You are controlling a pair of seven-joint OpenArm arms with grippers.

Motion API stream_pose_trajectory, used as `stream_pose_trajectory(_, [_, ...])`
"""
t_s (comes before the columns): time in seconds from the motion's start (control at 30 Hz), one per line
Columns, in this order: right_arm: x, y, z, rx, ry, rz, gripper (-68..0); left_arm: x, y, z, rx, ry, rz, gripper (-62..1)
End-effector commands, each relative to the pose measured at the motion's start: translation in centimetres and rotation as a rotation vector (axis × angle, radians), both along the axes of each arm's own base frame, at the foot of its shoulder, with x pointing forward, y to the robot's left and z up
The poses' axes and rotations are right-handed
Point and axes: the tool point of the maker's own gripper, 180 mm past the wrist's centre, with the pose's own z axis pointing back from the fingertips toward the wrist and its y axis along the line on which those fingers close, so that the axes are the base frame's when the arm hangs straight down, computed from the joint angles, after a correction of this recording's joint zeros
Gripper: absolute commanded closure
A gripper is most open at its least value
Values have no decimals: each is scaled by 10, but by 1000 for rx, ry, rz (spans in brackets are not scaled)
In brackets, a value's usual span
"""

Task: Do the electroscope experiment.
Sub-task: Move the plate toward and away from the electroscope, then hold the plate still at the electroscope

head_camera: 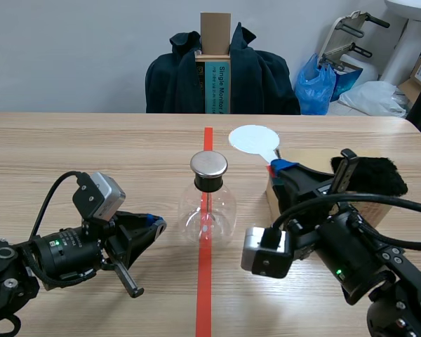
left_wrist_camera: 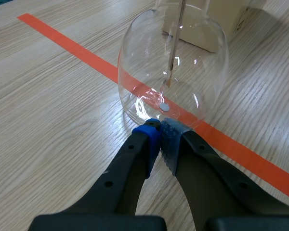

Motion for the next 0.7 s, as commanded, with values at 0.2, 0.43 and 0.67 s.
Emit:
stream_pose_trajectory(0.2, [-6, 15, 15, 2, -53, 109, -6, 5, -3, 10, -27, -26, 5, -19])
stream_pose_trajectory(0.43, [-15, 25, 14, -3, -54, 183, -6, 5, -3, 10, -27, -26, 5, -19])
stream_pose_trajectory(0.67, [-16, 26, 14, -3, -54, 190, -6, 5, -3, 10, -27, -26, 5, -19])
